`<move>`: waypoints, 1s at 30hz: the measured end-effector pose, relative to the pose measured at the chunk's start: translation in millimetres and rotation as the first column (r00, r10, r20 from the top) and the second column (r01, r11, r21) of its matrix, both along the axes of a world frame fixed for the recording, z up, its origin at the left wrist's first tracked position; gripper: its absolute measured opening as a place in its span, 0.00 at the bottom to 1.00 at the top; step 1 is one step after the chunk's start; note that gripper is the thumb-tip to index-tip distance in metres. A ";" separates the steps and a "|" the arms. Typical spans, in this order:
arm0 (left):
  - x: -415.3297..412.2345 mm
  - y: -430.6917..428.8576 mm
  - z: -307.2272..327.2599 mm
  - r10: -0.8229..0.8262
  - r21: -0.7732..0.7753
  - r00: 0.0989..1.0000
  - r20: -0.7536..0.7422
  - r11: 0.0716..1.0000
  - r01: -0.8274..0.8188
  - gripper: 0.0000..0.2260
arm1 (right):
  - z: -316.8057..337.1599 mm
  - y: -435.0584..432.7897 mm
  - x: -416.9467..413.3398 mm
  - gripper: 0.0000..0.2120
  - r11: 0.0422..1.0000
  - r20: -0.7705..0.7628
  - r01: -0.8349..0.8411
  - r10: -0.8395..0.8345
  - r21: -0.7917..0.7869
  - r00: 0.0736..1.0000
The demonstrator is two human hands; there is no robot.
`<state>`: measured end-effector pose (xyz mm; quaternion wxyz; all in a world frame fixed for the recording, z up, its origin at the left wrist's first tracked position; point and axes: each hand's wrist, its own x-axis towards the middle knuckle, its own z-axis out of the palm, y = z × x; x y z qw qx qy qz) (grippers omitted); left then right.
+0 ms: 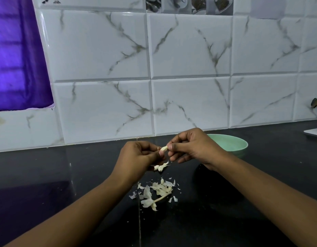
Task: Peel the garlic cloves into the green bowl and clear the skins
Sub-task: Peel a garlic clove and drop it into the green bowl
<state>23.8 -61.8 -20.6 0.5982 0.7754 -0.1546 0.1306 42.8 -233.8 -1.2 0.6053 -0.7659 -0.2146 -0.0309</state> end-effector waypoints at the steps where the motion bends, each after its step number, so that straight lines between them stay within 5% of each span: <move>1: 0.1 0.1 0.1 0.025 0.042 0.999 0.031 0.999 -0.026 0.02 | -0.1 0.1 0.1 0.03 1.000 0.020 0.023 -0.023 -0.019 1.000; 8: 0.1 -2.6 -2.1 0.087 0.084 0.986 0.142 0.992 -0.099 0.01 | -4.1 6.7 -0.8 0.07 0.994 0.146 0.113 -0.109 -0.016 0.983; 20: -1.1 -2.9 -1.3 0.061 0.048 0.985 0.160 0.996 -0.070 0.01 | -3.8 4.0 0.4 0.06 0.999 0.117 0.054 -0.053 -0.006 0.992; 30: -0.6 -2.2 0.4 -0.008 -0.044 1.000 0.024 0.999 0.009 0.04 | -4.6 -1.4 8.8 0.07 0.943 0.617 0.202 0.005 -0.265 0.787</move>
